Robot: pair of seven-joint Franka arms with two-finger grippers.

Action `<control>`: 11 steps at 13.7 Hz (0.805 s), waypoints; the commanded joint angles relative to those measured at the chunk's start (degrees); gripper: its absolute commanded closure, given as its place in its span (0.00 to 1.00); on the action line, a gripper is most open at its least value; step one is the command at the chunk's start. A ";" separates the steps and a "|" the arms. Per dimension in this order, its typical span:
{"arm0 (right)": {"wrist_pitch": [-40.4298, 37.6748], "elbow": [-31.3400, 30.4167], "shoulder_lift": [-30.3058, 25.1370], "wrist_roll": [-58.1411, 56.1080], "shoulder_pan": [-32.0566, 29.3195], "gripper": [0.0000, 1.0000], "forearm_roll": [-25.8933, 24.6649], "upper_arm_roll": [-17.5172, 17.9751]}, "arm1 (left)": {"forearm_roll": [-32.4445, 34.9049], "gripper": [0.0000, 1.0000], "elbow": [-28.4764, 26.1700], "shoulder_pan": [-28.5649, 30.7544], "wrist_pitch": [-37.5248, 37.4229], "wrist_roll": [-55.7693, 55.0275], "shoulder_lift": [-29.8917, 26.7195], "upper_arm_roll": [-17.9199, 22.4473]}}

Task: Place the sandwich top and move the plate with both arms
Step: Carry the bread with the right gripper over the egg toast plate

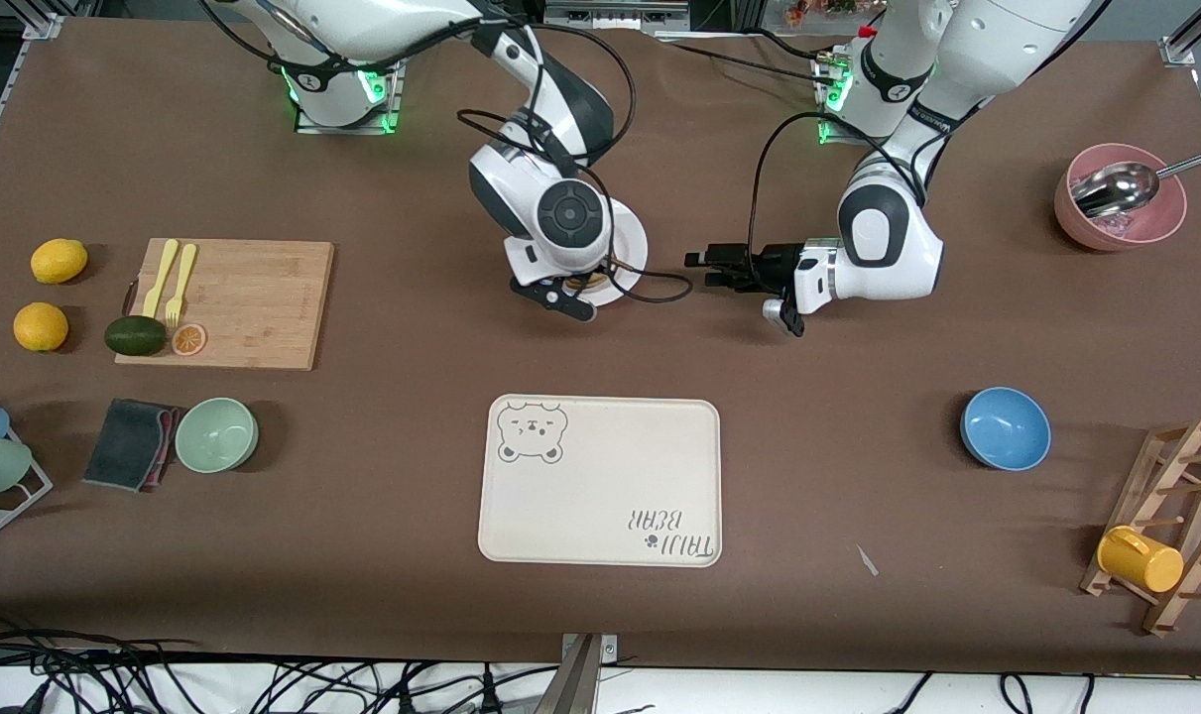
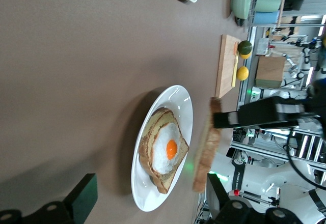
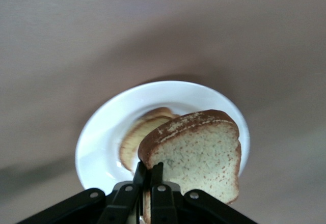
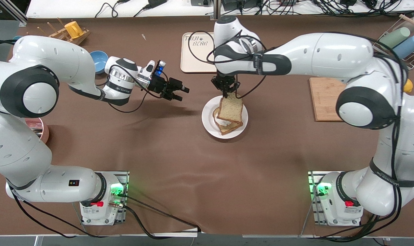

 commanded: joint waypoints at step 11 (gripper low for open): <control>-0.82 2.59 3.52 2.28 2.17 0.00 -1.27 -0.53 | -9.20 0.06 -1.81 -5.72 7.32 5.63 1.05 -0.34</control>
